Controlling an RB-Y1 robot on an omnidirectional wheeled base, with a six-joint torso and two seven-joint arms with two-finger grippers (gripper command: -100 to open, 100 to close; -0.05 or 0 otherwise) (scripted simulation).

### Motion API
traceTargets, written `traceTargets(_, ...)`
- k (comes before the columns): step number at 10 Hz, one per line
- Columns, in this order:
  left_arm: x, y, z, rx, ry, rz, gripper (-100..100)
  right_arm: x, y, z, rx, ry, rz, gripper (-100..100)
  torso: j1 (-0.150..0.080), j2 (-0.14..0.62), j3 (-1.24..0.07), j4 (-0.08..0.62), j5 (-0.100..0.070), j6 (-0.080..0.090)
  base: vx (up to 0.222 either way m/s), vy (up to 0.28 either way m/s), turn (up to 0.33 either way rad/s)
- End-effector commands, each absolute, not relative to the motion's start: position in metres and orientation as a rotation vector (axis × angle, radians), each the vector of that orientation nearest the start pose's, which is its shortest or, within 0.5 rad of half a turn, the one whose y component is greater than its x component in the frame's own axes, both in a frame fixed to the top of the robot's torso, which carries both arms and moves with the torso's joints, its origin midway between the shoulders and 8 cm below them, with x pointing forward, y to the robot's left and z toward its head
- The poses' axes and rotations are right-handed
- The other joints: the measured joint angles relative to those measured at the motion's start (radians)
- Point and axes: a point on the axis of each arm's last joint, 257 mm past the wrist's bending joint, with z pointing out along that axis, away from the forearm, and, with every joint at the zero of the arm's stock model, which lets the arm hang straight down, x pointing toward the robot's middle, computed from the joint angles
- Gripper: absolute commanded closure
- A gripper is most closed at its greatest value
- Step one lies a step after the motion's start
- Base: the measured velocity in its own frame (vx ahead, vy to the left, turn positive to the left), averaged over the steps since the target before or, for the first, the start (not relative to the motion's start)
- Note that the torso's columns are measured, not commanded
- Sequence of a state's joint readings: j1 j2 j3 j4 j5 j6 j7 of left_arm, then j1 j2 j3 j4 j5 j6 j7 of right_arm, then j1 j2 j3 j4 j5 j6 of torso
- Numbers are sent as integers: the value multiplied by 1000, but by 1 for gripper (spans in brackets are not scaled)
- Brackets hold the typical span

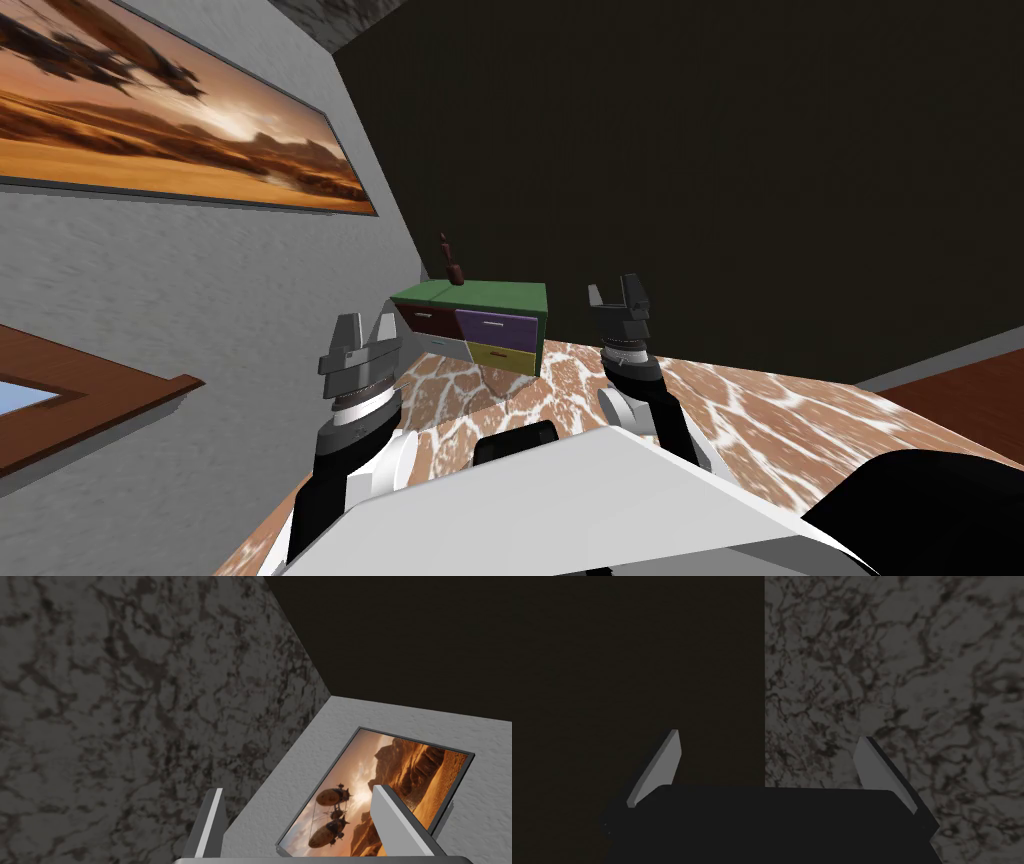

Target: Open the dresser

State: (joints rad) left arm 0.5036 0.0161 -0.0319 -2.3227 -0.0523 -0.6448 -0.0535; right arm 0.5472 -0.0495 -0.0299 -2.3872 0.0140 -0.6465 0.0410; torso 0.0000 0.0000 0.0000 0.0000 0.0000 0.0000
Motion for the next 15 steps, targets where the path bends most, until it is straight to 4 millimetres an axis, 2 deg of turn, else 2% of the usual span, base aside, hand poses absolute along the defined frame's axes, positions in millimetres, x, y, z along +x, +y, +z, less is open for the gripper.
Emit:
traceTargets(1, 310, 253, 66, -450, 538, -1292, 0, 290, -271, 81, 421, 526, 1261, 0, 0, 41, -82, 41, 0, 0, 0, 0, 0)
traceTargets(9, 310, 253, 66, -450, 537, -1292, 0, 290, -271, 81, 420, 526, 1261, 0, 0, 618, -1234, 617, 0, 0, 0, 0, 0)
traceTargets(10, 315, 248, 59, -433, 579, -1294, -100, 290, -271, 81, 420, 526, 1261, 0, 0, 691, -1382, 691, 0, 0, 20, 0, -24)
traceTargets(12, 326, 242, 43, -422, 642, -1293, -100, 290, -271, 81, 421, 526, 1261, 0, 0, 733, -1471, 734, 0, 0, 45, -4, -38)
traceTargets(15, 345, 236, 13, -434, 724, -1281, -100, 290, -271, 81, 421, 526, 1261, 0, 0, 736, -1477, 737, 0, 0, 94, 5, -60)
